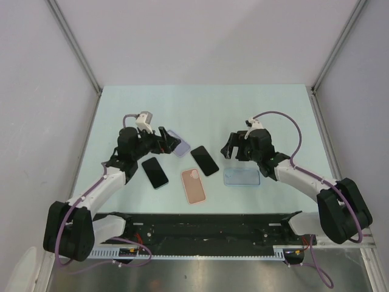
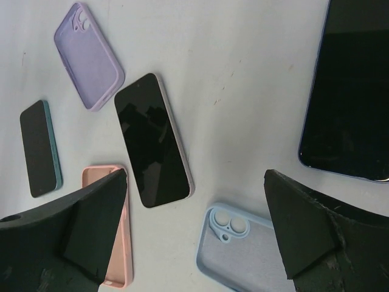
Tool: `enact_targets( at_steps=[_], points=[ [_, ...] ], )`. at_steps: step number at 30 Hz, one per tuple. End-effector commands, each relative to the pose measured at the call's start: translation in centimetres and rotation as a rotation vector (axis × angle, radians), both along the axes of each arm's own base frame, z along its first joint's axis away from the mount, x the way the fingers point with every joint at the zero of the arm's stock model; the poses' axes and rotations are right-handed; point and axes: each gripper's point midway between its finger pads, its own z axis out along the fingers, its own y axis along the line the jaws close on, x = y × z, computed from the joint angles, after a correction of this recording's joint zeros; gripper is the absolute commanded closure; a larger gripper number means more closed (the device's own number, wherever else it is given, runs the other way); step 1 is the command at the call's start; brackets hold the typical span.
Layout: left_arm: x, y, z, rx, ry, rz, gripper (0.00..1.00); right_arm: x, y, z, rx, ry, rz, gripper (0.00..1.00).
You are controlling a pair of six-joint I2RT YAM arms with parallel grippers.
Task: Put the phone into the phone case
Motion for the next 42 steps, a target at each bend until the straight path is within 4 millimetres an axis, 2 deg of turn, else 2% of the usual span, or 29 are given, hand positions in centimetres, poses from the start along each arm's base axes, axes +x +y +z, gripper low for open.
enact_targets(
  at_steps=[1, 6, 14, 18, 23, 24, 26, 28, 29, 30, 31, 33, 34, 35, 36, 37, 42],
  points=[
    [-0.2, -2.4, 1.5, -0.031, -0.04, -0.091, 0.0, 1.0, 1.3, 1.9, 0.052, -0.035, 0.003, 0.0],
    [-0.3, -4.2, 1.0, -0.024, -0.018, -0.15, 0.0, 0.7, 1.6, 1.2, 0.046, -0.012, 0.005, 0.0],
    [-1.1, -5.7, -0.3, 0.014, -0.011, -0.212, 0.01, -0.1, 3.6, 0.2, 0.091, 0.035, 0.058, 0.0],
    [-1.8, -7.1, -1.8, 0.032, 0.015, -0.299, 0.02, -1.6, 5.7, -0.4, 0.111, 0.072, 0.122, 0.0],
    [-1.7, -8.3, -2.9, 0.052, 0.037, -0.37, 0.04, -3.7, 8.4, -1.3, 0.131, 0.118, 0.182, 0.0],
    [-1.4, -8.6, -2.6, 0.049, 0.029, -0.382, 0.07, -4.1, 8.8, -1.9, 0.125, 0.133, 0.191, 0.0],
    [-1.2, -9.0, -3.4, 0.053, 0.054, -0.406, 0.07, -4.7, 9.6, -2.4, 0.138, 0.159, 0.199, 0.0],
    [-0.4, -9.4, -3.4, 0.064, 0.052, -0.414, 0.07, -5.1, 10.0, -3.5, 0.14, 0.198, 0.204, 0.0],
    [0.0, -9.7, -4.6, 0.074, 0.086, -0.421, 0.07, -5.4, 10.1, -4.1, 0.149, 0.224, 0.196, 0.0],
    [0.6, -10.2, -4.2, 0.074, 0.077, -0.438, 0.08, -5.7, 10.3, -4.3, 0.162, 0.24, 0.198, 0.0],
    [0.9, -10.4, -5.8, 0.086, 0.133, -0.446, 0.09, -5.7, 10.5, -4.5, 0.175, 0.245, 0.199, 0.0],
    [1.7, -11.2, -5.9, 0.105, 0.146, -0.463, 0.11, -6.3, 10.6, -5.1, 0.197, 0.274, 0.198, 0.0],
    [2.1, -11.4, -6.5, 0.117, 0.166, -0.465, 0.12, -6.3, 10.7, -5.5, 0.203, 0.279, 0.198, 0.0],
    [2.2, -11.6, -7.9, 0.129, 0.206, -0.472, 0.13, -6.4, 10.7, -5.7, 0.204, 0.285, 0.198, 0.0],
    [2.9, -12.0, -7.6, 0.133, 0.201, -0.474, 0.14, -6.4, 10.7, -6.1, 0.203, 0.296, 0.189, 0.0],
    [3.1, -11.9, -8.8, 0.143, 0.23, -0.469, 0.14, -6.4, 10.8, -6.6, 0.204, 0.303, 0.189, 0.0],
    [4.6, -12.6, -10.3, 0.152, 0.258, -0.463, 0.15, -6.4, 10.8, -7.7, 0.209, 0.333, 0.173, 0.0]
  ],
)
